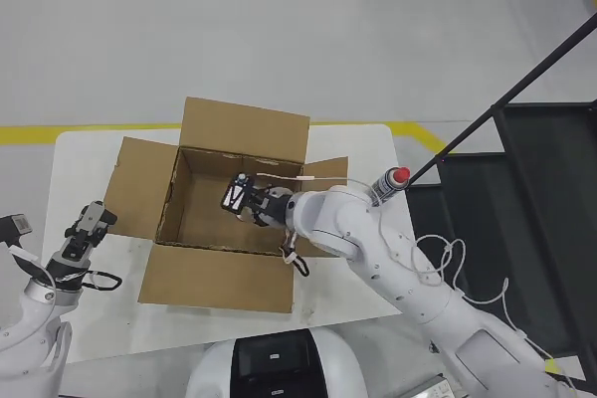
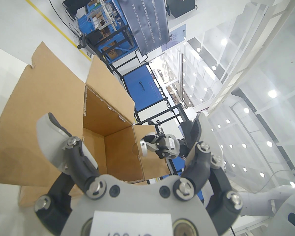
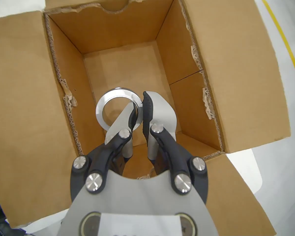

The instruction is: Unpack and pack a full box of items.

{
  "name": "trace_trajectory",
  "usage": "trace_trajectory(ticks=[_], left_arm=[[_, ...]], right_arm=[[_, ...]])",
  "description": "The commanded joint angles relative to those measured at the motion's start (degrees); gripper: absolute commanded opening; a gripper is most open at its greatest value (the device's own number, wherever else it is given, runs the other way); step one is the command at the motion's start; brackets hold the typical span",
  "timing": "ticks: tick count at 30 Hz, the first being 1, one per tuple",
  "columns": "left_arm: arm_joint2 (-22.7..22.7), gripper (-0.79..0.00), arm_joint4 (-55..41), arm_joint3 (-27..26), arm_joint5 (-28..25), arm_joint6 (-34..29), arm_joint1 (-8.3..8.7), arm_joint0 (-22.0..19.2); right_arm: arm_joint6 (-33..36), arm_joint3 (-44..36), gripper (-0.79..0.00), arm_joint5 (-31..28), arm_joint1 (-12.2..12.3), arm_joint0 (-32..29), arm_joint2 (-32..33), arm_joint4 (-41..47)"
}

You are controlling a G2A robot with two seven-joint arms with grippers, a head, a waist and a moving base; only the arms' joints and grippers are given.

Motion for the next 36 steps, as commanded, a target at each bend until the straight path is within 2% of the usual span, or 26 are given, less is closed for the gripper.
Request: trace_trajectory(ticks=[1,7,12,14,18,19,20,24,27,29,33,36], left_arm=[[0.0,0.000,0.0,0.0,0.0,0.0,0.00,0.0],[0.0,0.000,0.0,0.0,0.0,0.0,0.00,0.0],[0.0,0.000,0.0,0.0,0.0,0.0,0.00,0.0],[0.0,0.000,0.0,0.0,0.0,0.0,0.00,0.0],[0.0,0.000,0.0,0.0,0.0,0.0,0.00,0.0],[0.0,0.000,0.0,0.0,0.0,0.0,0.00,0.0],[0.0,0.000,0.0,0.0,0.0,0.0,0.00,0.0],[0.0,0.000,0.0,0.0,0.0,0.0,0.00,0.0],[0.0,0.000,0.0,0.0,0.0,0.0,0.00,0.0],[0.0,0.000,0.0,0.0,0.0,0.0,0.00,0.0],[0.0,0.000,0.0,0.0,0.0,0.0,0.00,0.0],[0.0,0.000,0.0,0.0,0.0,0.0,0.00,0.0]], right_arm=[[2.2,1.7,-0.785,1.5,-0.7,1.8,-2.2,-0.9],[7.8,7.8,-0.785,4.6,-2.6,5.4,-6.4,-1.8],[9.1,12.5,-0.779,4.9,-3.8,7.0,-7.8,1.1],[10.0,14.6,-0.686,5.5,-4.3,7.8,-8.7,0.8],[9.4,17.6,-0.394,5.2,-5.5,9.0,-10.0,2.8],[8.5,18.1,-0.086,4.9,-5.7,9.2,-10.0,3.6],[7.6,18.4,0.000,4.6,-5.8,9.4,-10.1,3.4],[2.1,17.4,0.000,2.9,-5.4,8.4,-8.1,3.6],[-5.3,12.6,0.000,-0.1,-3.7,4.3,-2.4,5.4],[-11.1,8.2,0.000,-4.7,-1.8,-0.2,3.4,6.1],[-22.6,-2.5,0.000,-19.3,2.2,-11.7,16.6,5.8],[-29.0,-9.0,0.000,-26.0,4.4,-20.7,26.4,4.1]])
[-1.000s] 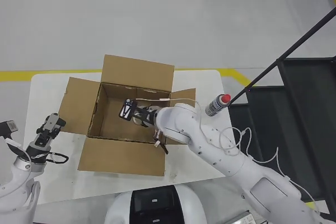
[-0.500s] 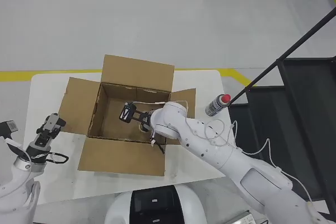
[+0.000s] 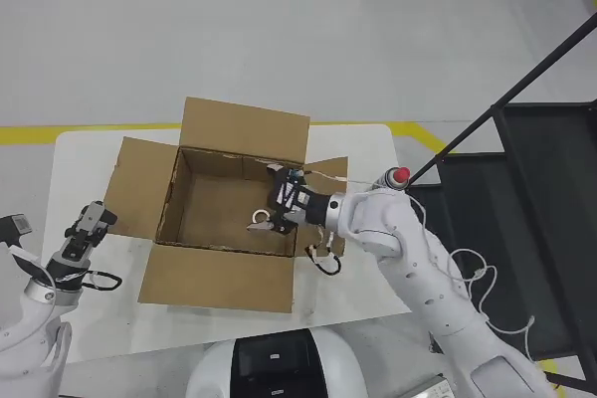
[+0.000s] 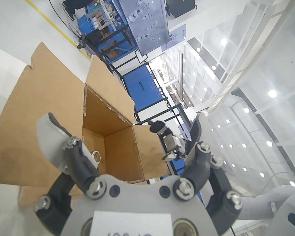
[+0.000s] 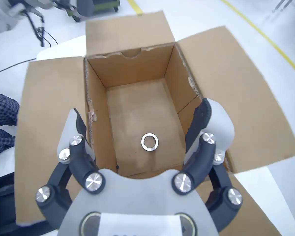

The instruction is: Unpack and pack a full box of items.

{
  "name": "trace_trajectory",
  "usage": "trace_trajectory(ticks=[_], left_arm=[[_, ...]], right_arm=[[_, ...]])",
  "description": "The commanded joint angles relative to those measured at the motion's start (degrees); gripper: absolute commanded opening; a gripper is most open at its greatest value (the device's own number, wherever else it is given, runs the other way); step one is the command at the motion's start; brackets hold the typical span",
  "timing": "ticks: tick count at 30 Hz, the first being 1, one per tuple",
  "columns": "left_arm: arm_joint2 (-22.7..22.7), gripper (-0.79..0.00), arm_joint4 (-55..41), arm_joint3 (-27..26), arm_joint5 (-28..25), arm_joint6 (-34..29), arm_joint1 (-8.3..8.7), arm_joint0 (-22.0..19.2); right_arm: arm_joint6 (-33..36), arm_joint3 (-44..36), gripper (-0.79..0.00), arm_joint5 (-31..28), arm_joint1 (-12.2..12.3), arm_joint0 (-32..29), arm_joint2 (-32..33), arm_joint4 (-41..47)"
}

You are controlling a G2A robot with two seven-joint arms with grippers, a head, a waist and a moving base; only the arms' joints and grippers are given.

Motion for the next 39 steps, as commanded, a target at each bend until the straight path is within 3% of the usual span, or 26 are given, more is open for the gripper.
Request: trace_trajectory(ticks=[1,5,9,17,30,39], left_arm=[[0.0,0.000,0.0,0.0,0.0,0.0,0.00,0.0],[0.0,0.000,0.0,0.0,0.0,0.0,0.00,0.0],[0.0,0.000,0.0,0.0,0.0,0.0,0.00,0.0],[0.0,0.000,0.0,0.0,0.0,0.0,0.00,0.0],[0.0,0.000,0.0,0.0,0.0,0.0,0.00,0.0],[0.0,0.000,0.0,0.0,0.0,0.0,0.00,0.0]], right_arm=[[-3.9,-4.1,0.000,-3.8,1.2,-6.3,7.3,-1.4],[-7.8,-8.0,0.000,-6.0,2.7,-15.0,17.4,-3.8],[-8.6,-9.9,0.000,-6.4,3.6,-20.9,23.6,-4.4],[-5.6,-9.0,0.000,-3.5,4.2,-28.0,28.0,-1.9],[10.6,-0.1,0.000,9.2,4.5,-24.2,22.4,-5.4],[12.5,9.8,0.000,13.1,4.2,-19.5,18.7,-2.4]])
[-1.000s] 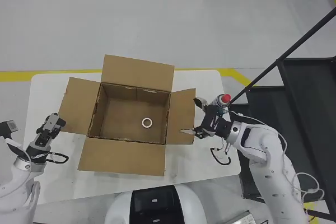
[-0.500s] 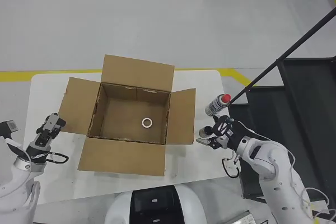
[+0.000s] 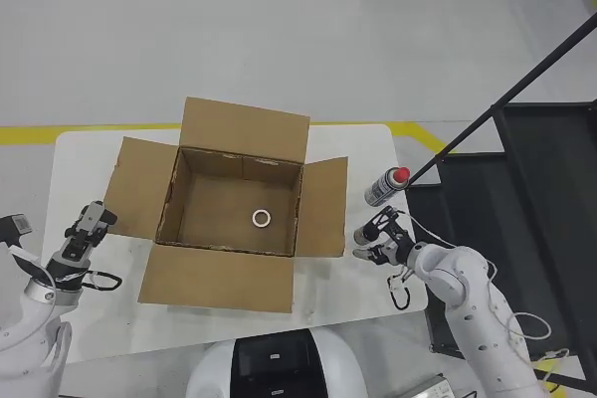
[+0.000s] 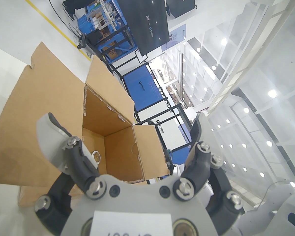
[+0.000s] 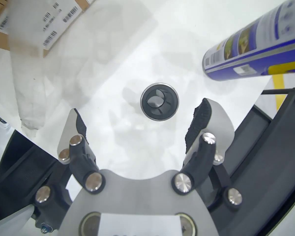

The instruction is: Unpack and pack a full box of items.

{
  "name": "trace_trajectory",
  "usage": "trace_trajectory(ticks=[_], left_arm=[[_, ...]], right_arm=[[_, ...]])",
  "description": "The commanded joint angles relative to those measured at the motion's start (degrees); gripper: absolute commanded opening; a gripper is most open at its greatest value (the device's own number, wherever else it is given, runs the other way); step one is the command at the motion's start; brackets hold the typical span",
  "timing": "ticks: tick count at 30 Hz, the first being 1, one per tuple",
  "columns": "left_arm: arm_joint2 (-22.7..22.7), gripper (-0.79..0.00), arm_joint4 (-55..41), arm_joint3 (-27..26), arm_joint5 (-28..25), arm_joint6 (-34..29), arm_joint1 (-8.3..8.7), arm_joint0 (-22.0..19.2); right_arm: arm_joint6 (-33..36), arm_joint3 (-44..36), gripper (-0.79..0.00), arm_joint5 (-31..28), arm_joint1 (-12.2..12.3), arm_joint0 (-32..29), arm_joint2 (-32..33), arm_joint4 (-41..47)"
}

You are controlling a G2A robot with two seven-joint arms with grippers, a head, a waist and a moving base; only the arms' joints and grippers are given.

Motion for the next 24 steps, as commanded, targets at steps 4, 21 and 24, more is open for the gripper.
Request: trace_trajectory(ticks=[4,21,24], left_arm=[[0.0,0.000,0.0,0.0,0.0,0.0,0.00,0.0],[0.0,0.000,0.0,0.0,0.0,0.0,0.00,0.0],[0.0,0.000,0.0,0.0,0.0,0.0,0.00,0.0]], right_arm=[[0.3,4.7,0.000,2.6,-0.2,2.7,-2.1,0.1],[0.0,12.3,-0.600,6.7,-0.4,9.0,-7.6,-3.1],[0.6,13.2,-0.785,7.6,-0.4,9.8,-8.4,-3.8]])
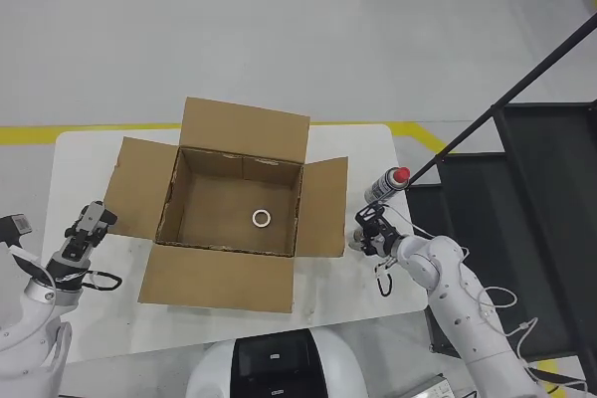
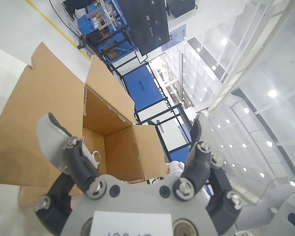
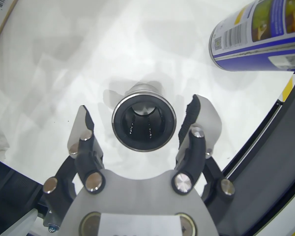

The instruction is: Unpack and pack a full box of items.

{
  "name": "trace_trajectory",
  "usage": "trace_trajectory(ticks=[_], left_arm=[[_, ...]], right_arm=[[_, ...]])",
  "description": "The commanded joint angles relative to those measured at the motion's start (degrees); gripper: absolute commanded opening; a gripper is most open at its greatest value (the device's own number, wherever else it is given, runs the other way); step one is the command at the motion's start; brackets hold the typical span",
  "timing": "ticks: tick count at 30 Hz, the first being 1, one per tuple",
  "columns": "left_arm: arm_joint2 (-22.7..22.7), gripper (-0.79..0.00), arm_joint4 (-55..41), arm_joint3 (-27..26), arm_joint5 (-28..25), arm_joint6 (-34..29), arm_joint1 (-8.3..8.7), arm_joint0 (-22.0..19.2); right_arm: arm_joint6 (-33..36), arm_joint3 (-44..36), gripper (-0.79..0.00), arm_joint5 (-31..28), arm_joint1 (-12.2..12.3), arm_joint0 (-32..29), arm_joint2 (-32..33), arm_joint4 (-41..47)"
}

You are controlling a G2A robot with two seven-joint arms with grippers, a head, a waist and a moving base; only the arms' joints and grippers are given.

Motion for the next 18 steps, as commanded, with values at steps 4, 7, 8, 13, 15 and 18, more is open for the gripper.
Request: trace_trajectory(ticks=[4,7,8,13,15,18], left_arm=[[0.0,0.000,0.0,0.0,0.0,0.0,0.00,0.0],[0.0,0.000,0.0,0.0,0.0,0.0,0.00,0.0],[0.0,0.000,0.0,0.0,0.0,0.0,0.00,0.0],[0.0,0.000,0.0,0.0,0.0,0.0,0.00,0.0],[0.0,0.000,0.0,0.0,0.0,0.0,0.00,0.0],[0.0,0.000,0.0,0.0,0.0,0.0,0.00,0.0]], right_arm=[[-1.1,0.9,-0.785,0.1,0.0,0.7,-0.7,0.8],[-1.6,0.9,-0.785,-0.2,0.1,0.6,-0.5,1.0],[-1.7,0.8,-0.785,-0.4,0.1,0.5,-0.4,1.2],[-2.3,-1.8,-0.785,-1.3,0.6,-0.9,1.0,1.3],[-3.3,-4.0,-0.785,-2.3,0.9,-2.5,2.3,2.0],[-4.6,-8.6,-0.785,-3.7,1.4,-5.5,4.6,2.9]])
